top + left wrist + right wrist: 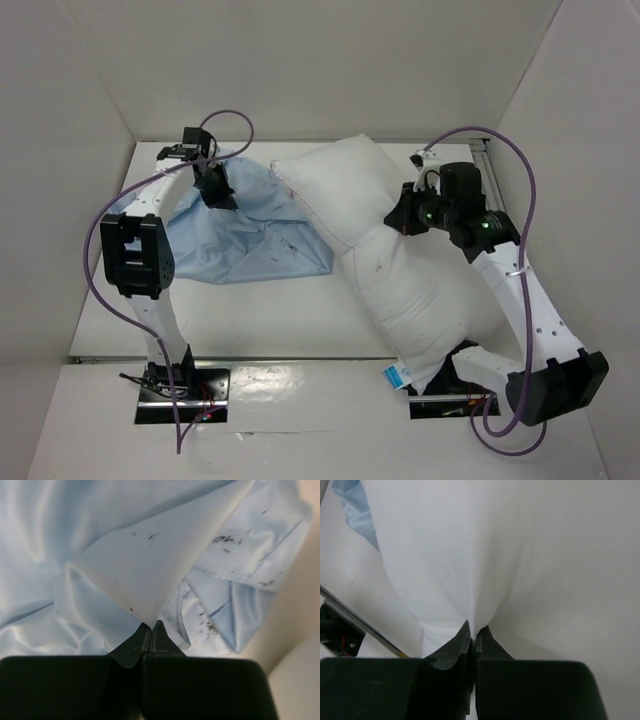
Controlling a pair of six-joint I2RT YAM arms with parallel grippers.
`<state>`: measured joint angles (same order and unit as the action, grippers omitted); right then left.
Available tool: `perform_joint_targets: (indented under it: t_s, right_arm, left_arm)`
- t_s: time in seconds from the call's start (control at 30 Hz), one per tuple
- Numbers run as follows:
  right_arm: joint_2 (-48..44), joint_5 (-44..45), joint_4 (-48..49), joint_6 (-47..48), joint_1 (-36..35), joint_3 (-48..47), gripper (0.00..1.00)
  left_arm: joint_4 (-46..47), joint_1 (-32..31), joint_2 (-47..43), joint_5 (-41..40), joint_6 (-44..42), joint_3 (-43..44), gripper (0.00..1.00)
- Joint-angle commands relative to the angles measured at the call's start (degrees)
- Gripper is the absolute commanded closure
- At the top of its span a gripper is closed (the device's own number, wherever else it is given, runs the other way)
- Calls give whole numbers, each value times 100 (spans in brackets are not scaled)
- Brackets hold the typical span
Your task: Put the pillow into the pillowcase
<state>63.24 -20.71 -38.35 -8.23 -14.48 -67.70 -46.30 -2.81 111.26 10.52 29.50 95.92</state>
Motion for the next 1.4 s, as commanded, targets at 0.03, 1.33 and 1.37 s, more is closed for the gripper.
perform_joint_targets:
  t_s: [0.03,1.33,1.37]
  right_arm:
    - [205,-285,636,-266,-485,29,100]
    - [935,5355,-603,-2791,-706,-541,100]
    - [996,5462,-752,-2789,-618,-603,100]
  left_arm:
    - [156,140,-166,959,188,208,100]
    - [508,307,-333,1373,399,138,100]
    - [508,307,-333,1373,399,190,100]
